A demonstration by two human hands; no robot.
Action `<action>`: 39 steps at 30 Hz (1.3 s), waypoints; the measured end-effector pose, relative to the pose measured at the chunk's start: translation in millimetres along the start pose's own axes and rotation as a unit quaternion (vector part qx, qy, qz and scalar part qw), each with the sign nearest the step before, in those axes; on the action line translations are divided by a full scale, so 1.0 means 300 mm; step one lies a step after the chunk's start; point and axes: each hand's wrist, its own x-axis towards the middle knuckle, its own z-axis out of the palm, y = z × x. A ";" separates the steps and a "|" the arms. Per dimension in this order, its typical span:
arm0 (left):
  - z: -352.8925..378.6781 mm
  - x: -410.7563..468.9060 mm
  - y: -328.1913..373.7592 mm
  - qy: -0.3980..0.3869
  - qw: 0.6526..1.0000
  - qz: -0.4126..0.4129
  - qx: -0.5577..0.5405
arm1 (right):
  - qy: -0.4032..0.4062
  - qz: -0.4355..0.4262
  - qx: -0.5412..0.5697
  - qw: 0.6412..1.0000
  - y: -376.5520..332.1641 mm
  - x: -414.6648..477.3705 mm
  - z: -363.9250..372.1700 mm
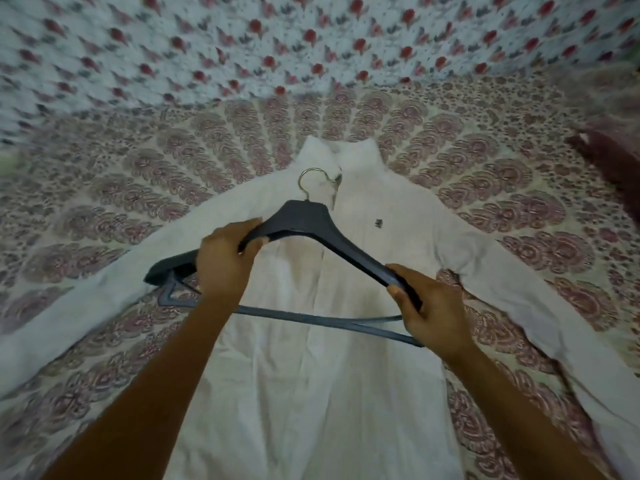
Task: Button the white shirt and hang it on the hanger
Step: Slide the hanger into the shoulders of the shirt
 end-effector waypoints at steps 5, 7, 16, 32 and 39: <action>0.001 0.027 -0.116 0.047 0.997 -0.056 -0.022 | 0.005 -0.028 -0.059 0.998 -0.039 0.121 0.101; 0.009 0.040 -0.151 0.058 0.995 -0.085 -0.018 | 0.025 -0.016 -0.054 0.998 -0.037 0.172 0.137; 0.039 0.140 -0.220 0.155 0.937 -0.296 -0.097 | 0.071 0.155 -0.097 0.980 0.020 0.308 0.299; 0.180 0.356 -0.310 0.162 0.940 -0.295 -0.056 | -0.125 0.188 -0.191 0.955 0.177 0.655 0.572; 0.217 0.408 -0.342 0.168 0.938 -0.300 -0.045 | 0.103 0.191 -0.004 0.976 0.238 0.656 0.464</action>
